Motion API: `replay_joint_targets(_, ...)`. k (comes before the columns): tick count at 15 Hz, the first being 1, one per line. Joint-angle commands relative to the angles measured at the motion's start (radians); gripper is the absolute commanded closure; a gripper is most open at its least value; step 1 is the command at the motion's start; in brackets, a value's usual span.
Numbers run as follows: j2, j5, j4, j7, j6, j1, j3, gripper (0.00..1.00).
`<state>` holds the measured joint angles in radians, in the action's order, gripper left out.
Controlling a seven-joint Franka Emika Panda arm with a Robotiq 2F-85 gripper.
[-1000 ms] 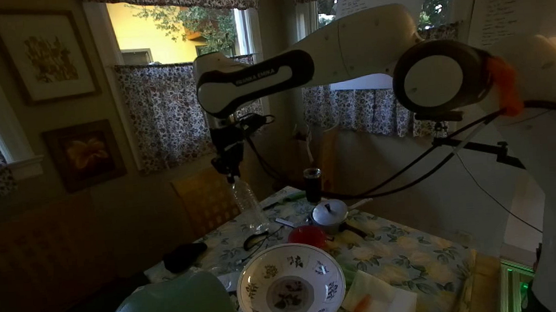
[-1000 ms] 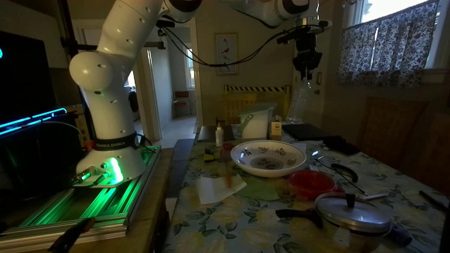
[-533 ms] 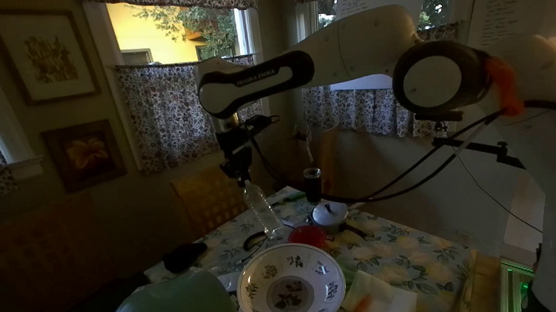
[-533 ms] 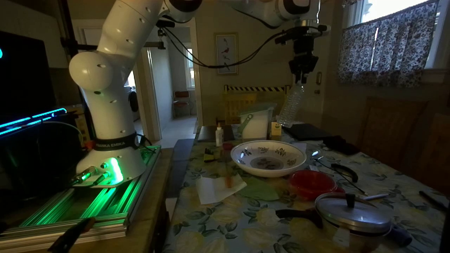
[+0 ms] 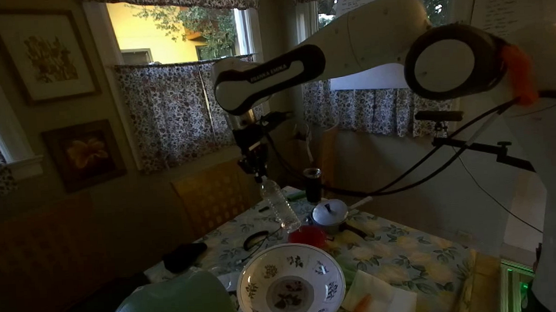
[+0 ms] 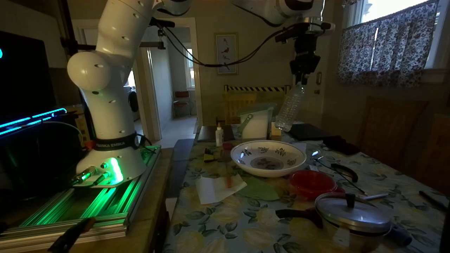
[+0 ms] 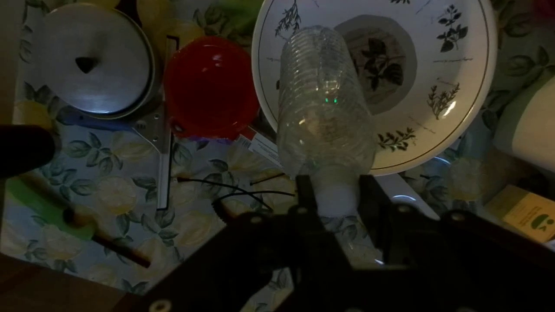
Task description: Move the bottle to the right
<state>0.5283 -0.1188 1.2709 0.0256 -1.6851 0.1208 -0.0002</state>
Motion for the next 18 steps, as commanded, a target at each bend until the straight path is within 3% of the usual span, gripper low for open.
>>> replay_joint_targets(1, -0.152, -0.028, 0.232, 0.011, -0.147, -0.024, 0.006, 0.91)
replay_joint_targets(8, -0.326, -0.125, 0.568, -0.011, -0.513, -0.049, -0.014, 0.92)
replay_joint_targets(13, -0.444, -0.083, 0.836, 0.011, -0.764, -0.097, -0.020, 0.92)
replay_joint_targets(18, -0.524, -0.063, 1.054, 0.016, -0.915, -0.151, -0.050, 0.92)
